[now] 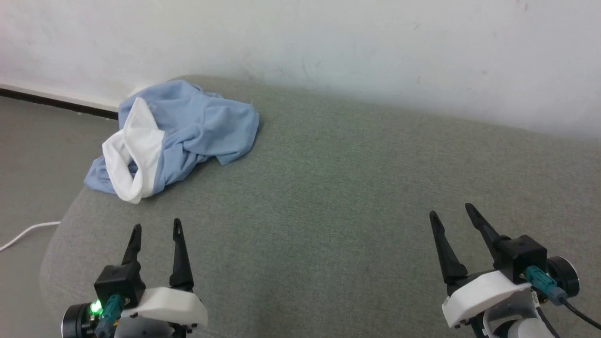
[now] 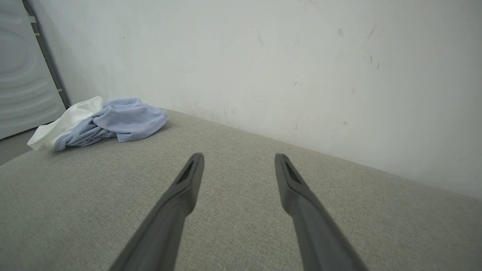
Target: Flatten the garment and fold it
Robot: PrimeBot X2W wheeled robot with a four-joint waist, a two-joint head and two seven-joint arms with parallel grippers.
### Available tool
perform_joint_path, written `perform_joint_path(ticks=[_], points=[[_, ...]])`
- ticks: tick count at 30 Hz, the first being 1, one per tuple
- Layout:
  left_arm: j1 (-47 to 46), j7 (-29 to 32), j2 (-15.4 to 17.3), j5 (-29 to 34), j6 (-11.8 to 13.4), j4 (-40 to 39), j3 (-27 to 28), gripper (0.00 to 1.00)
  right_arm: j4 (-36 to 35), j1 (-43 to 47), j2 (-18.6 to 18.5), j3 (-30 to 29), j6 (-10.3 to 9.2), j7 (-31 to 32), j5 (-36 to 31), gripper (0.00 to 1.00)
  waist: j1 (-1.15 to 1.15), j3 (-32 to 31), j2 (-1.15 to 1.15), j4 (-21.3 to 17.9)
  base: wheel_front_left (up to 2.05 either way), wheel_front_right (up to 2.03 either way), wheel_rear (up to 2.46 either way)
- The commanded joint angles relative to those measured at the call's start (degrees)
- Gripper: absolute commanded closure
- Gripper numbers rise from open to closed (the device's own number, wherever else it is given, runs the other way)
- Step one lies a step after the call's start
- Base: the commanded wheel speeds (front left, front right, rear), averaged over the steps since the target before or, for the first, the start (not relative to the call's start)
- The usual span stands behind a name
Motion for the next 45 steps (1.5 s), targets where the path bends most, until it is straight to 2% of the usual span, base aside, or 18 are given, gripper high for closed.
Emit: perform_joint_path(ticks=[1, 45], points=[[0.88, -0.60, 0.43, -0.40, 0.70, -0.39, 0.18, 0.00, 0.20, -0.68, -0.06, 0.19, 0.17, -0.51, 0.54, 0.00, 0.00, -0.06, 0.00, 0.75, 0.00, 0.00, 0.00], [4.45, -5.62, 2.60, -5.58, 7.21, -2.42, 0.52, 0.00, 1.76, -1.28, -0.10, 3.36, 0.30, -4.56, 2.84, 0.00, 0.00, -0.48, 0.00, 14.29, 0.00, 0.00, 0.00]])
